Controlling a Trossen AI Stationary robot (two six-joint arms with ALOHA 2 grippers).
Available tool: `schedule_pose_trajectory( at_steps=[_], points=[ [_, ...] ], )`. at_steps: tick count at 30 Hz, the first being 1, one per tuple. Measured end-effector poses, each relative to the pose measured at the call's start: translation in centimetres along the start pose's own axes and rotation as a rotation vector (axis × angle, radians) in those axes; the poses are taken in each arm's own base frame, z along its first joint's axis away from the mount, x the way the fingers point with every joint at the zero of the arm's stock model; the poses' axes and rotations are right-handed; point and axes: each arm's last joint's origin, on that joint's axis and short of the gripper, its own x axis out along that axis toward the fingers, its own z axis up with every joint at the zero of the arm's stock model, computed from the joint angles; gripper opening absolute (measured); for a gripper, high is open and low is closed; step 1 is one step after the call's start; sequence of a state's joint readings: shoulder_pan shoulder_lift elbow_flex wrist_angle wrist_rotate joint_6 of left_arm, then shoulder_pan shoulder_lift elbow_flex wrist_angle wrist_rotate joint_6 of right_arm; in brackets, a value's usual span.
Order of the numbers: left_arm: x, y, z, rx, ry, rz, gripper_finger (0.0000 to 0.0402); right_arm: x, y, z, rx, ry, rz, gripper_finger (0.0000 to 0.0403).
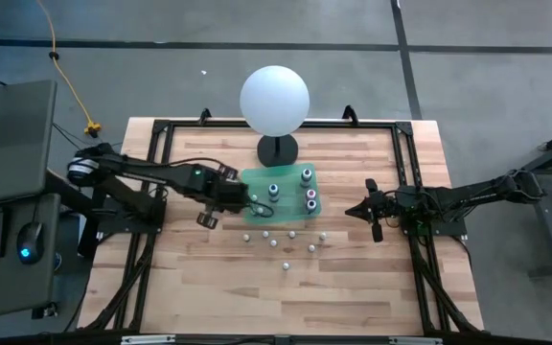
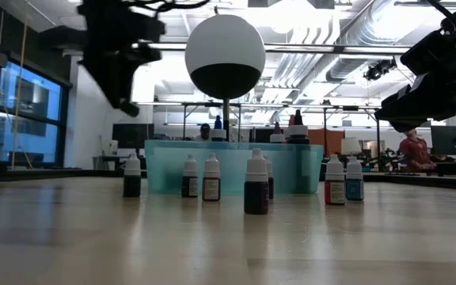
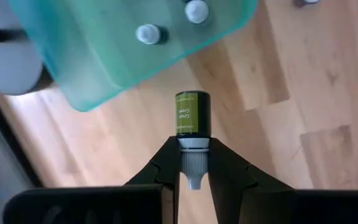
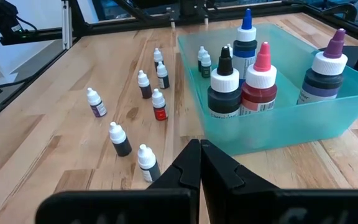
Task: Pick & Place food coloring
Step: Put the small green food coloring bottle into the bin
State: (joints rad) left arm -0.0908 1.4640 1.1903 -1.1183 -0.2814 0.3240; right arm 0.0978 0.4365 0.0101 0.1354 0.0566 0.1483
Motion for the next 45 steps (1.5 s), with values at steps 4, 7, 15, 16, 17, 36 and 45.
schedule_pose_trajectory(
  at_steps=[4,7,15,16,17,36,45],
  points=[
    [0.0,1.2,2.2,0.071,0.110,-0.046,0.0048,0.0,0.0,0.0,0.000,0.001,0.000,0.0000],
    [0.4,2.3,3.8,0.078,0.186,-0.101,0.0048,0.0,0.0,0.0,0.000,0.000,0.000,0.0001],
    [2.4,4.3,7.9,0.140,0.388,-0.101,0.0048,0.0,0.0,0.0,0.000,-0.001,0.001,0.0000],
    [2.8,4.5,8.6,0.149,0.387,-0.096,0.0048,0.0,0.0,0.0,0.000,-0.001,0.000,0.0000],
    [3.1,4.7,9.3,0.148,0.371,-0.091,0.0048,0.0,0.0,0.0,0.000,-0.002,0.000,0.0001],
    [5.7,5.2,14.2,0.226,0.327,-0.088,0.0048,0.0,0.0,0.0,0.000,-0.001,0.001,0.0000],
    [8.6,4.7,14.7,0.269,0.417,-0.043,0.0048,0.0,0.0,0.0,0.000,-0.001,0.001,0.0000]
  ],
)
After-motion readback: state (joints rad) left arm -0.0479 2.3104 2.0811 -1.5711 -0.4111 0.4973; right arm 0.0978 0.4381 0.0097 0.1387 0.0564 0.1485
